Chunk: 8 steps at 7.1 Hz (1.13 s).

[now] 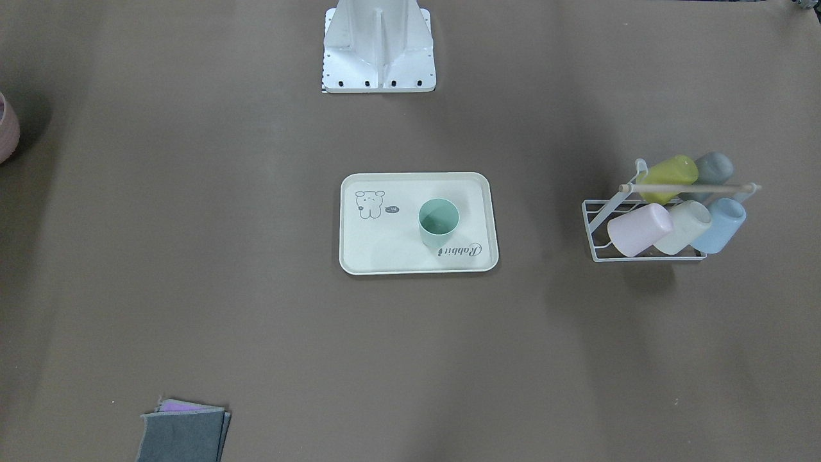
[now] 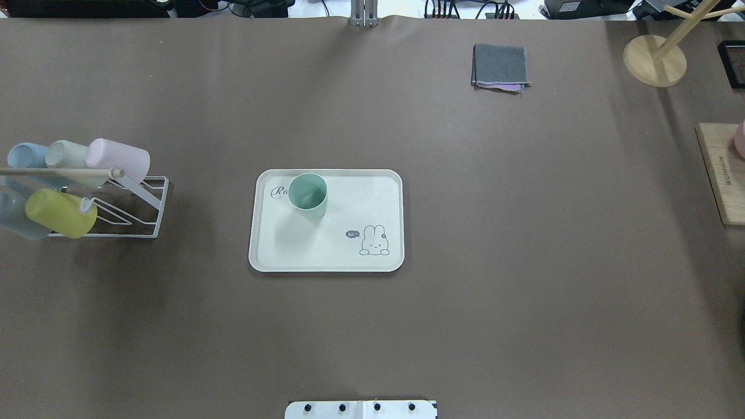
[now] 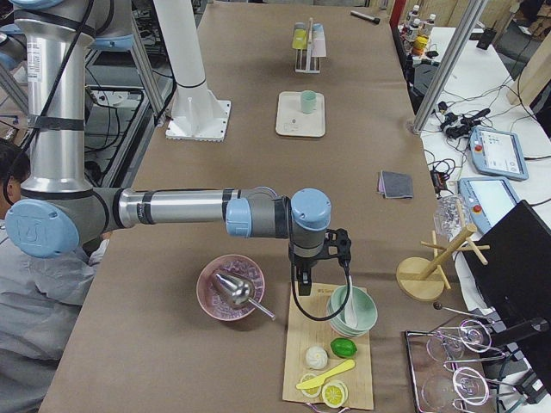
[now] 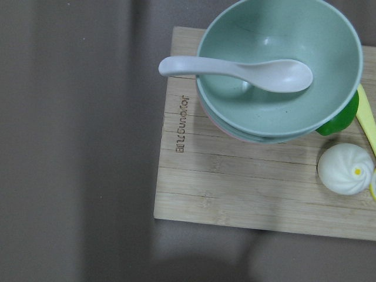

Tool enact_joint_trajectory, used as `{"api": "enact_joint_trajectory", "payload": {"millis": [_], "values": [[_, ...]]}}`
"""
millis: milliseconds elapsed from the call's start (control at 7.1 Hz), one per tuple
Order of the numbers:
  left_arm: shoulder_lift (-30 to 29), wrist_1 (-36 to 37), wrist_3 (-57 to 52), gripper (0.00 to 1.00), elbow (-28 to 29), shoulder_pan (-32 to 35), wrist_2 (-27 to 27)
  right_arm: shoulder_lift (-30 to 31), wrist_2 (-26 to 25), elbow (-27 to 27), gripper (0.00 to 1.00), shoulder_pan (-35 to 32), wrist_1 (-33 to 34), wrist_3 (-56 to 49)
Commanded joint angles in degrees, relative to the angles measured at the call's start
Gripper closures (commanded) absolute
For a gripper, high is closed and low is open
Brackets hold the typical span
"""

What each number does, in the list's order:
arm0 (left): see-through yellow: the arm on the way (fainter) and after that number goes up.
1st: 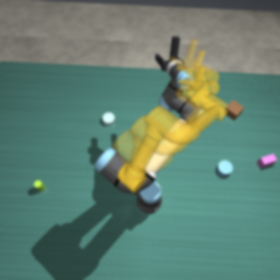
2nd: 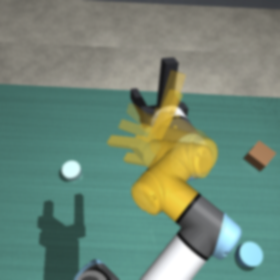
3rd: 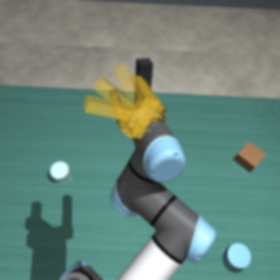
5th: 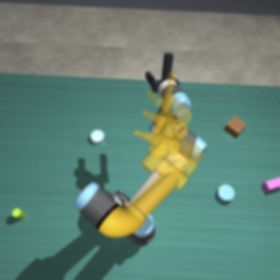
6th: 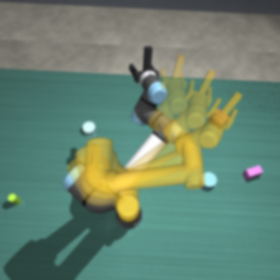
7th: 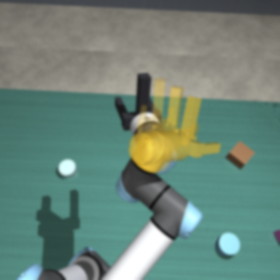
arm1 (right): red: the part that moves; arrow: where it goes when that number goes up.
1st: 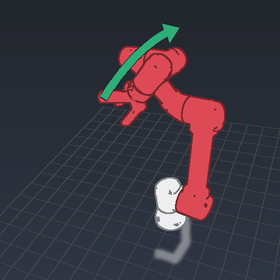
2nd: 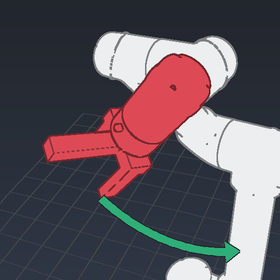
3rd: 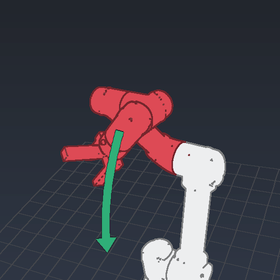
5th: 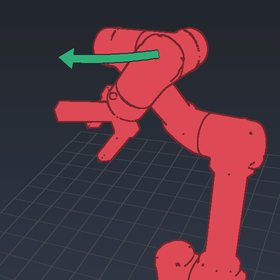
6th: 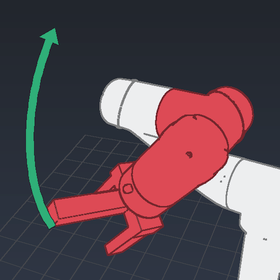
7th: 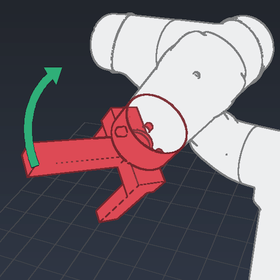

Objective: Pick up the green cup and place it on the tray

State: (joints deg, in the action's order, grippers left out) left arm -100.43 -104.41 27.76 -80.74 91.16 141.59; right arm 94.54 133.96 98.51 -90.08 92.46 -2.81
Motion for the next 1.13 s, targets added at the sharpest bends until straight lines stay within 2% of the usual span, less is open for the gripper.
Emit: {"api": "enact_joint_trajectory", "payload": {"millis": [0,282,985], "values": [[-0.03,0.79,-0.08,0.02,-0.12,0.51,0.0,0.3,0.07,0.02,0.0,-0.01,0.0,0.0],[-0.03,6.47,-0.16,0.02,-3.88,0.51,-0.09,0.38,-0.01,0.37,0.0,-0.01,0.0,0.0],[0.84,7.55,-5.43,0.02,-5.83,0.95,-1.06,0.38,-0.1,0.37,0.0,-0.01,0.0,0.0]]}}
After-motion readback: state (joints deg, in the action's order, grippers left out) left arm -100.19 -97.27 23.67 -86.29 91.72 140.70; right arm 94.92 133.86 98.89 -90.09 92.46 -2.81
